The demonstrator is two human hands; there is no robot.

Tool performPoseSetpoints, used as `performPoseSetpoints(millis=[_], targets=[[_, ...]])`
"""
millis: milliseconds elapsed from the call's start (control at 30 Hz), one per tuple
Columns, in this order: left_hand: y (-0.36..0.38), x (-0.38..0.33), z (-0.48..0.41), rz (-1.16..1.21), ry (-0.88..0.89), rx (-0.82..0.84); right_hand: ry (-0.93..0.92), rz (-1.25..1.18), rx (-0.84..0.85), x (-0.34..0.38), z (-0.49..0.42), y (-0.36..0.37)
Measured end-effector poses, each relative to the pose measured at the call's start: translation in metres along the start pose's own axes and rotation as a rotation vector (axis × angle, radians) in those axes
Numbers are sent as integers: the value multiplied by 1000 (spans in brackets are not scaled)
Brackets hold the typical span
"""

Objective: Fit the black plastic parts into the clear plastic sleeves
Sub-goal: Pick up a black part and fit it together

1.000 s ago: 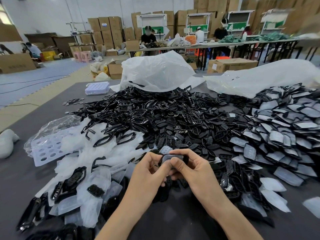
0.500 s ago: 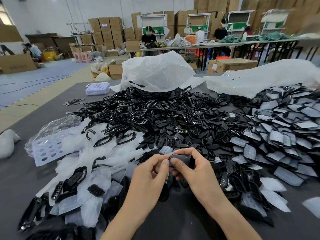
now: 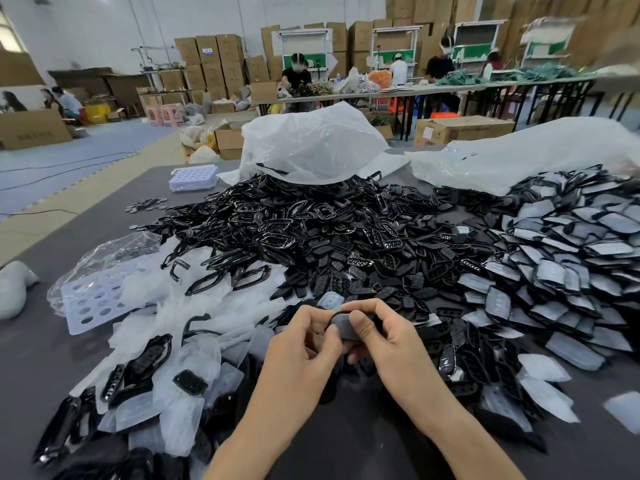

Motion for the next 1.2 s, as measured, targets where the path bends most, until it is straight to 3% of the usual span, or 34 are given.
performPoseSetpoints(millis=[533, 967, 1200], targets=[[-3, 0, -2, 42, -32, -11, -1, -27, -4, 2, -1, 1], [-2, -7, 3, -78, 74, 11, 23, 60, -37, -1, 1, 0], [0, -3, 0, -31, 6, 24, 29, 84, -11, 2, 2, 3]])
Point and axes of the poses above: each hand's wrist, its own z-axis away from the middle knuckle, its own y-axis out of the palm, x = y × z, the point moved 6 cm from there along -z, towards the middle knuckle, and after that the axes turned 8 degrees about y, right-handed, at the moved point
